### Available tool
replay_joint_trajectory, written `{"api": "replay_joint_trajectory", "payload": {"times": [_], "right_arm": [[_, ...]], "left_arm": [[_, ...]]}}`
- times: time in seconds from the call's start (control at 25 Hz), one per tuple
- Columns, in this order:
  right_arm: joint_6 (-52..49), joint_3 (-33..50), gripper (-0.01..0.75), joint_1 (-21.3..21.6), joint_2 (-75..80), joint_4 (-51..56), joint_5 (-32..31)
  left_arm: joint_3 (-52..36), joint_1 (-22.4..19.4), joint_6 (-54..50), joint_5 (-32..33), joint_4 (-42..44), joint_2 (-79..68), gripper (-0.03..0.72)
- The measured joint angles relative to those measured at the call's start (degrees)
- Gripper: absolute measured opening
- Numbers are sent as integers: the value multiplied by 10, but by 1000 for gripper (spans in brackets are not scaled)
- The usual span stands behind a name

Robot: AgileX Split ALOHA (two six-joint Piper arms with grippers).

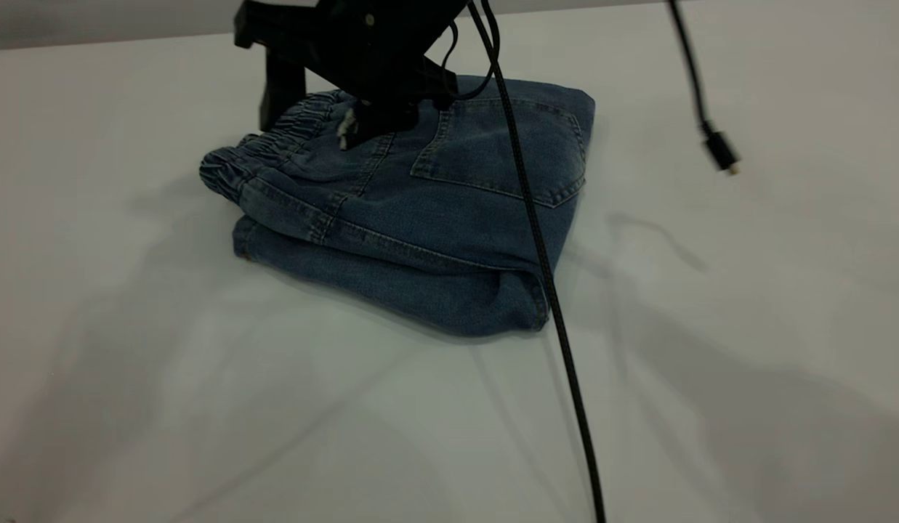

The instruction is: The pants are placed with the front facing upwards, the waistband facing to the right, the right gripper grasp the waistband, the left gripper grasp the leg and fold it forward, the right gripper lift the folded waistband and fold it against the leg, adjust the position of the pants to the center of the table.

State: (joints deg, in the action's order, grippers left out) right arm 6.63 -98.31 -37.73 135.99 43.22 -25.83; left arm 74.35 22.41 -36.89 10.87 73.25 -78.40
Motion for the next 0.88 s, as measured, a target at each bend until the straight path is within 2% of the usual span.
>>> {"api": "replay_joint_trajectory", "payload": {"times": [0.12,0.24,0.44,0.88], "right_arm": [[-61,-36,451,0,28,-61,-17],[-81,-68,451,-3,54,-83,-38],[-75,-80,451,-21,69,-61,-59],[-39,-80,433,-29,69,-88,-196]], "left_arm": [[0,0,0,1,0,9,419],[0,0,0,3,0,17,419],[0,0,0,5,1,25,419],[0,0,-1,5,2,26,404]]}}
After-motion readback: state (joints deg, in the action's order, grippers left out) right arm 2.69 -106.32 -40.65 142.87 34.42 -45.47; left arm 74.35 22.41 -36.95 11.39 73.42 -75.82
